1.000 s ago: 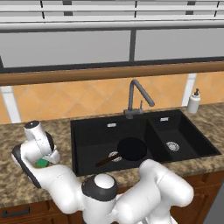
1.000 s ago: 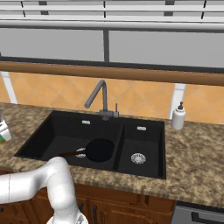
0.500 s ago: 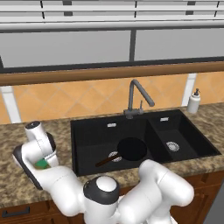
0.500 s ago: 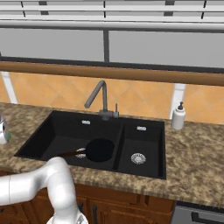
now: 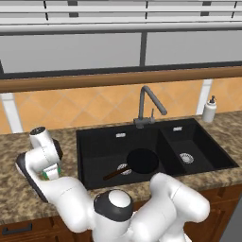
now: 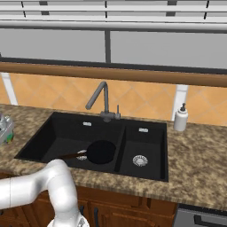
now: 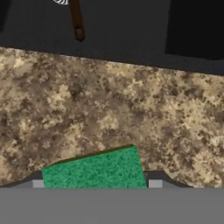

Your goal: Pick the pan and sponge and place them into the sink. Then turn on the water.

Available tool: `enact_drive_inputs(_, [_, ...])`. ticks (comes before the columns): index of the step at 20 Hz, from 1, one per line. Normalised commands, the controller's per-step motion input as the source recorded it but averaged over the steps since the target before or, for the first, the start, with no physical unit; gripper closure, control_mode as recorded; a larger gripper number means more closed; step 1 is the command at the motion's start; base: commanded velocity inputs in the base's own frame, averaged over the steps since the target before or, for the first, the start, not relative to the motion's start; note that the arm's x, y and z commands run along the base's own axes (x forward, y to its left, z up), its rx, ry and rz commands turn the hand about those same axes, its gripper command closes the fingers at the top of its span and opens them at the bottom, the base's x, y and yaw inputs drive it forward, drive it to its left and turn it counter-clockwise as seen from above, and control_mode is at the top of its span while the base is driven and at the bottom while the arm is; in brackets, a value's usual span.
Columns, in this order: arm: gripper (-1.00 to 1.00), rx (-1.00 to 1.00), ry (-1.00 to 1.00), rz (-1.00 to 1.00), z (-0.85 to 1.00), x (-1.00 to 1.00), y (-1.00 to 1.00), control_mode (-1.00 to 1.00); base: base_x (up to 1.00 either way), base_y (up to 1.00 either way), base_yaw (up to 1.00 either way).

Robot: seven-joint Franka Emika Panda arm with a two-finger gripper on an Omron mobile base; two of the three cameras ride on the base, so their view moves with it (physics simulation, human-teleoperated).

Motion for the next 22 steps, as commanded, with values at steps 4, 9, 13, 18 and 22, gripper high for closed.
enact_drive_inputs(4, [1.00, 0.00, -0.04, -0.58, 0.35, 0.00, -0.47, -1.00, 0.00, 0.00, 0.00])
enact_drive_inputs(9, [1.00, -0.02, -0.12, -0.60, 0.23, -0.10, -0.50, -1.00, 0.00, 0.00, 0.00])
enact_drive_inputs(13, [1.00, -0.04, -0.17, -0.59, 0.18, -0.13, -0.47, -1.00, 0.00, 0.00, 0.00])
enact_drive_inputs(18, [1.00, -0.02, -0.21, -0.57, 0.03, -0.09, -0.51, -1.00, 0.00, 0.00, 0.00])
enact_drive_inputs(22, [1.00, 0.00, -0.19, -0.61, 0.00, -0.12, -0.44, -1.00, 0.00, 0.00, 0.00])
